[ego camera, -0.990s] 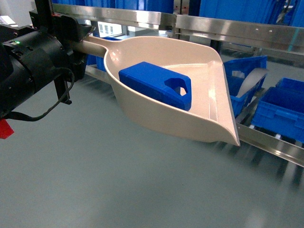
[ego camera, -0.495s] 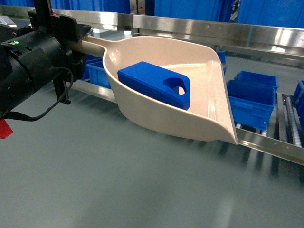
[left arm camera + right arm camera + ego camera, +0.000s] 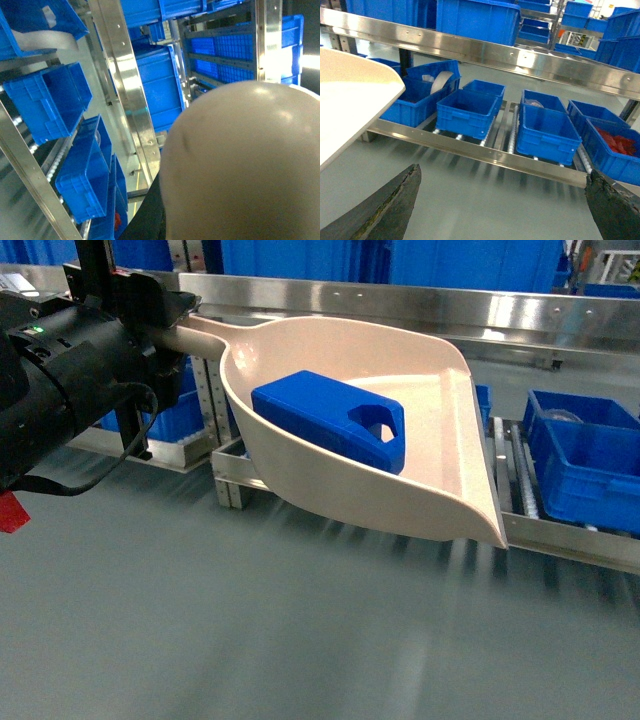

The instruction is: Place part in tray to right shelf

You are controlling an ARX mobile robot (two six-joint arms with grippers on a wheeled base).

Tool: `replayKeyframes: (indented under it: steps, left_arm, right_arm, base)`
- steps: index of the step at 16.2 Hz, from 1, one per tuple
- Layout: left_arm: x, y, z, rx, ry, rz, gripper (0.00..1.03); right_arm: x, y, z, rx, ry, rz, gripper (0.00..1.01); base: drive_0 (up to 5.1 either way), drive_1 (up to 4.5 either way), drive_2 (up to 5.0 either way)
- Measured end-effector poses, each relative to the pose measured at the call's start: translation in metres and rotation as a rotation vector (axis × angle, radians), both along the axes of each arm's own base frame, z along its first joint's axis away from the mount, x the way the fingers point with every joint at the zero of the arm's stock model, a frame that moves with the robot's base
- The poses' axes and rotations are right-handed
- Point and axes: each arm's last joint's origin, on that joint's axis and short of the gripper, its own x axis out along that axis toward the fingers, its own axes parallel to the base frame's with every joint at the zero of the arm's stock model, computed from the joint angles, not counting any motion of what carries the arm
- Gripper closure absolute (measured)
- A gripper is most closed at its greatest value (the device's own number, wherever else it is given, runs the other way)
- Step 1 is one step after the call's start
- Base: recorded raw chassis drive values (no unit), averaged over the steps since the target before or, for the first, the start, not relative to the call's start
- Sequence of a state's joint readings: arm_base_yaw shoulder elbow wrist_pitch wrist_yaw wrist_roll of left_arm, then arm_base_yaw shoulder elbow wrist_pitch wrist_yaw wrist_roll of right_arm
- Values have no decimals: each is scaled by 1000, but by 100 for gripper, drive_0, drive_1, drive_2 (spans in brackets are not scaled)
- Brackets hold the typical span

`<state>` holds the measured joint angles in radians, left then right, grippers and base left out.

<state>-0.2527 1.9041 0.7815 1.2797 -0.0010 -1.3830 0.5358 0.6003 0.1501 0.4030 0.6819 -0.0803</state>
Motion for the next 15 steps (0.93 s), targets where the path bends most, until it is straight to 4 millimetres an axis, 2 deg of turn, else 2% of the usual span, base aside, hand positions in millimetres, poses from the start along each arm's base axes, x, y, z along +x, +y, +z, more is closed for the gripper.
replayKeyframes:
  steps: [15]
  left_arm:
    - [0, 0, 0, 0, 0, -1, 89]
  right_arm:
    - [0, 0, 0, 0, -1, 0, 3]
  base:
    - [-170, -170, -170]
